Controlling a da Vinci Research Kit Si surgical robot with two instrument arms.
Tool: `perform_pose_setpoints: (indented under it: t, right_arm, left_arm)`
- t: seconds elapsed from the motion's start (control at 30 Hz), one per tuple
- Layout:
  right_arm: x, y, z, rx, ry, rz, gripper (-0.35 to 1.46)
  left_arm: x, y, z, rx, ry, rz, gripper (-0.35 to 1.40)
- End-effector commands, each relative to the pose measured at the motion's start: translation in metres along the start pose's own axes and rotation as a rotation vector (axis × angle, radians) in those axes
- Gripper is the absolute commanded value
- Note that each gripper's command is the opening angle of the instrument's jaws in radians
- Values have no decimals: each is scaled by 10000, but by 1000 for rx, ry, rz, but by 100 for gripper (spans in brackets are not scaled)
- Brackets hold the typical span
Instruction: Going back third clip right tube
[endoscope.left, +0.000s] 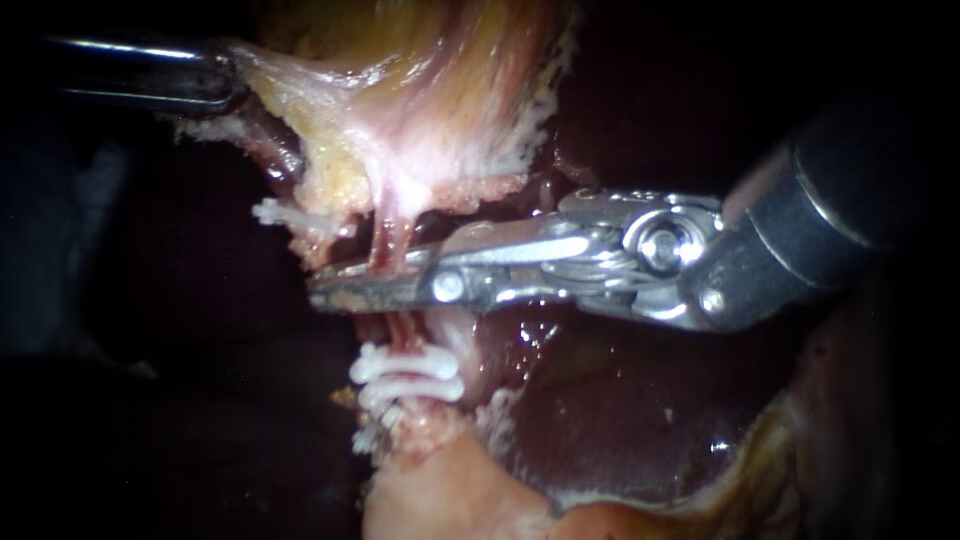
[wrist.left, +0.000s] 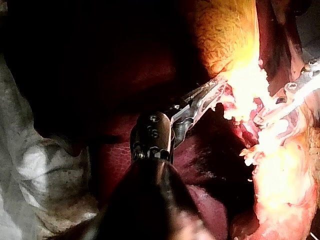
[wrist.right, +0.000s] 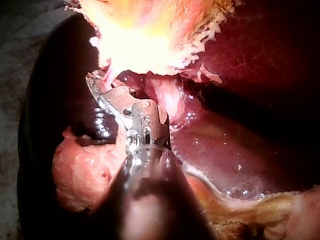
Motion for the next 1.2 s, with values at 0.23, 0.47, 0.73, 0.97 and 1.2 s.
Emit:
perform_pose_setpoints:
  t: [0.23, 0.47, 0.73, 0.97, 1.2]
  right_arm:
    - [-2, 2, 2, 52, 14, -3, 21]
    - [-5, 9, 12, 50, 35, -13, 43]
    - [-21, 39, 21, -41, 62, -142, 49]
    - [-21, 60, 16, -115, 56, -281, 49]
    - [-21, 59, 12, -127, 54, -349, 50]
  left_arm:
    - [0, 0, 0, 1, 0, 1, -35]
    - [0, 0, 0, 1, 0, 0, -35]
    - [-1, 0, 1, 1, 1, 1, -35]
    - [-1, 0, 2, 2, 1, 1, -35]
    - [-2, 0, 1, 2, 1, 1, -35]
